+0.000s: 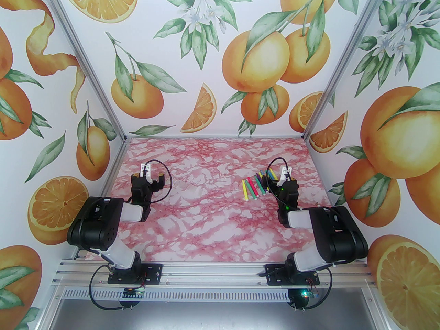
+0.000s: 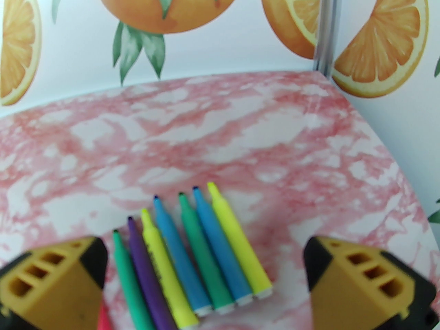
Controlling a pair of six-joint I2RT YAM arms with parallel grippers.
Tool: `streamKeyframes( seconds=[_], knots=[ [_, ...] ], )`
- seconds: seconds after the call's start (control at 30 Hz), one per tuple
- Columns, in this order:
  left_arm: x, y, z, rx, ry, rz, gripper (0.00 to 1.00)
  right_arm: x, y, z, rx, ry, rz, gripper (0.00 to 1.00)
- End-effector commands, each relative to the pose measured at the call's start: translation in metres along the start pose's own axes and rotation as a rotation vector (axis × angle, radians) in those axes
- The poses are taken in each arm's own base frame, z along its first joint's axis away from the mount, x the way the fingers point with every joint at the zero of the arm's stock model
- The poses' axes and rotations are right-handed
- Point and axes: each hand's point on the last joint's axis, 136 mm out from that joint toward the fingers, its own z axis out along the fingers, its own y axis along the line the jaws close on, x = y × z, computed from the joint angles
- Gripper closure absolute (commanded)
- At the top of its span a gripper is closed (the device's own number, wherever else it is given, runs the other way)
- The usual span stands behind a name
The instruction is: Open the pen caps
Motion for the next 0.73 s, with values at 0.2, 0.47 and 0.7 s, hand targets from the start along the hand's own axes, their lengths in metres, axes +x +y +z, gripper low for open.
streamKeyframes(
  seconds=[0.2, 0.47, 0.7],
  knots=[
    [-0.0081, 0.0007, 0.0002, 0.008, -0.036, -0.001, 0.00, -0.0108, 0.0065, 0.0027, -0.009, -0.035, -0.015, 0.00],
    [-0.0079, 0.0013, 0.0003, 0.006, -0.035, -0.001, 0.00, -0.0109, 0.0071, 0.0035, -0.007, -0.032, -0.020, 0.00],
    [-0.0079, 0.0010, -0.0001, 0.007, -0.036, -0.001, 0.00, -0.0108, 0.0089, 0.0034, -0.008, -0.032, -0.027, 0.00]
  ],
)
